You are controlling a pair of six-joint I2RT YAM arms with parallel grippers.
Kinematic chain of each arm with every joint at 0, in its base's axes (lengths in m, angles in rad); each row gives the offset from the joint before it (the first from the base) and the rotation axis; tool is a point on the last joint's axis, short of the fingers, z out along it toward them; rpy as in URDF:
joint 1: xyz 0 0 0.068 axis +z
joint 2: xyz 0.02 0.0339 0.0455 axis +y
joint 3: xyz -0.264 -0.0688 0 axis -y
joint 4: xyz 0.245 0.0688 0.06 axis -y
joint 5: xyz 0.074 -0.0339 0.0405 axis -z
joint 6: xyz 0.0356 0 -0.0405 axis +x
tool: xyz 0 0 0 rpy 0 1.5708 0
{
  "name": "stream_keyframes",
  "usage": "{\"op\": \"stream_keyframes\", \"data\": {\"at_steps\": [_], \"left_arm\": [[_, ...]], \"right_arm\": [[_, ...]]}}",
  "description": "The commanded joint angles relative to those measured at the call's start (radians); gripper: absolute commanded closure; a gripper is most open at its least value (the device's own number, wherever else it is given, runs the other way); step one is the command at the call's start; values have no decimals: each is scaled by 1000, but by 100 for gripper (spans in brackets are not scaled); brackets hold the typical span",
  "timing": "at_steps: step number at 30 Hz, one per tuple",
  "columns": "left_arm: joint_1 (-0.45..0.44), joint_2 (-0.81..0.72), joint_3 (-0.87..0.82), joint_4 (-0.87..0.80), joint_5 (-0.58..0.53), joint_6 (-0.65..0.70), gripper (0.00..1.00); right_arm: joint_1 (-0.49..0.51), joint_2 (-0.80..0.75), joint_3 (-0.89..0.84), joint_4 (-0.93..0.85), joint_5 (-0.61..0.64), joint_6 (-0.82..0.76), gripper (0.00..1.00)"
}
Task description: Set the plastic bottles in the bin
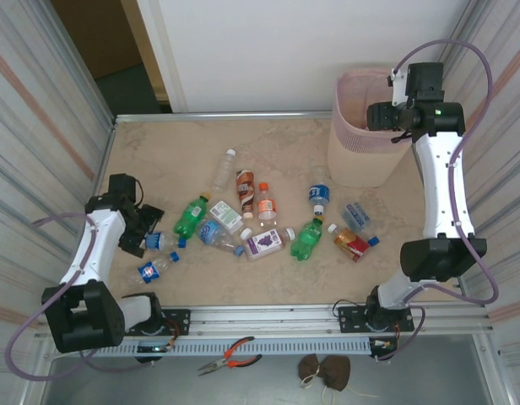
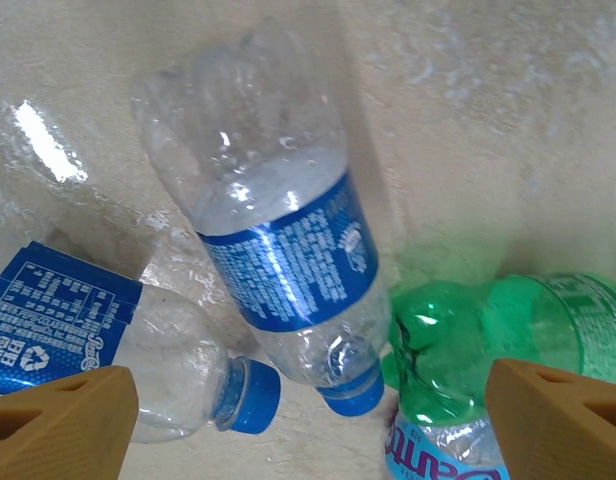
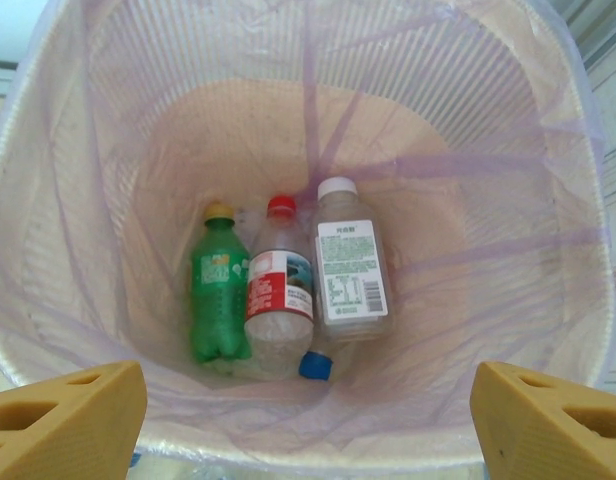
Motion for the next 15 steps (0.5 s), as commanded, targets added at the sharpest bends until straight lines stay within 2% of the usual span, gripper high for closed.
{"op": "stream_keyframes", "data": {"at_steps": [1,15], "left_arm": [[33,12,-22,-6,22,-21,9],[114,205,-13,106,38,35,9]], "right_arm": [[4,-54,-41,38,15,-8,17],[21,-115,-122,63,30,-30,16]]}}
